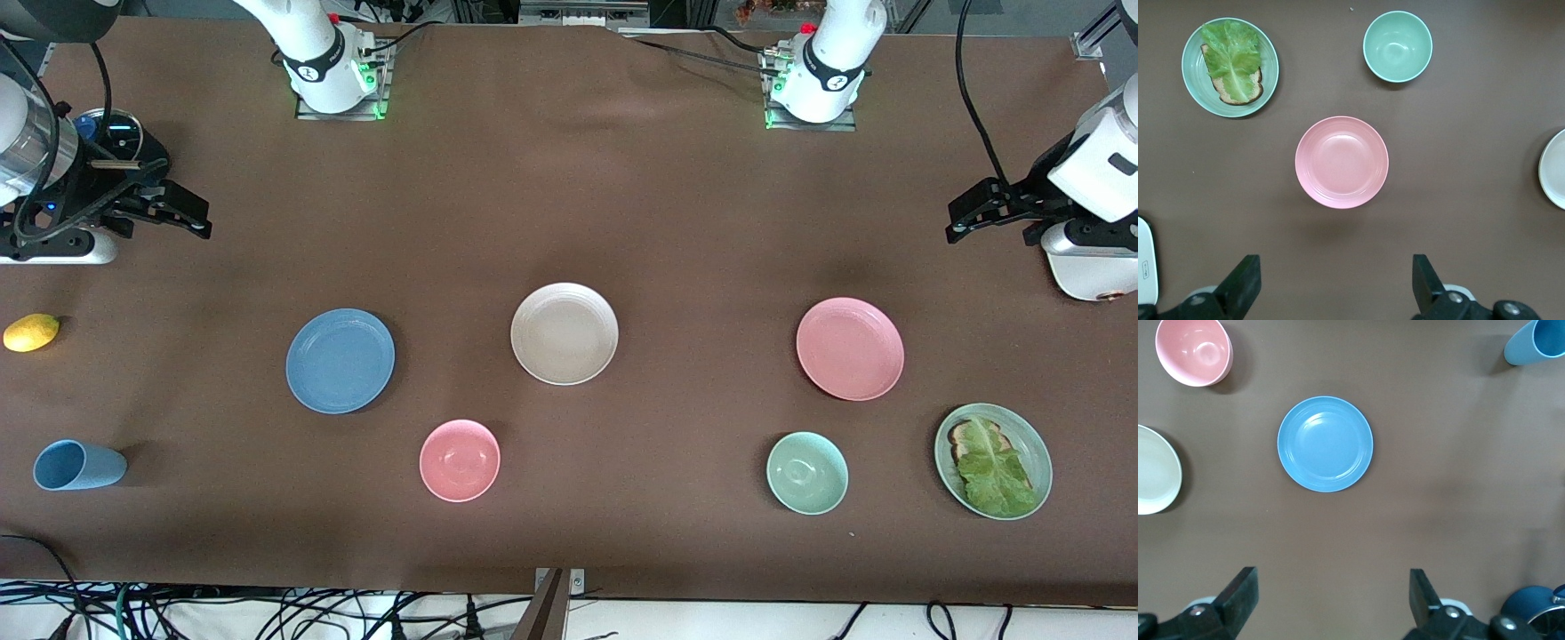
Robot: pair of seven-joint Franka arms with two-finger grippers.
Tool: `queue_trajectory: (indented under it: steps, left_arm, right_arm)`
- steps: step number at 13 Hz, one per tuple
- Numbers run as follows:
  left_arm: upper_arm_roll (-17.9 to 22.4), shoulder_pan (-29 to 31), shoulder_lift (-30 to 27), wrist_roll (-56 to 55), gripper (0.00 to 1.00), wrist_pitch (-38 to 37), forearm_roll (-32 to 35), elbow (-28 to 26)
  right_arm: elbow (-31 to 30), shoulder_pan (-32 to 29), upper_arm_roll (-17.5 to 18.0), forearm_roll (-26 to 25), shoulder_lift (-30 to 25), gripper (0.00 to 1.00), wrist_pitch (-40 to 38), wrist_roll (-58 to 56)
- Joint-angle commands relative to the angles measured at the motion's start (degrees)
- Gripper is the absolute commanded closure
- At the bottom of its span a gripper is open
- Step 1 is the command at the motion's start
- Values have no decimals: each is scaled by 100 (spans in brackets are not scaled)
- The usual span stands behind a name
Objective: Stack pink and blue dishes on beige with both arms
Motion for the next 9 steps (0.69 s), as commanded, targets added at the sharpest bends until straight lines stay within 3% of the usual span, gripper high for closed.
queue_trajectory:
  steps: [1,9]
  left_arm:
    - [-4,-17,-25,33,0,-22,-22,-4]
    - [23,62,273,33,0,-57,65,-39]
  right_arm:
    - [20,-53,15,82,-8,0,-106,-95]
    - [20,-53,-73,74,-17,0,-615,-587]
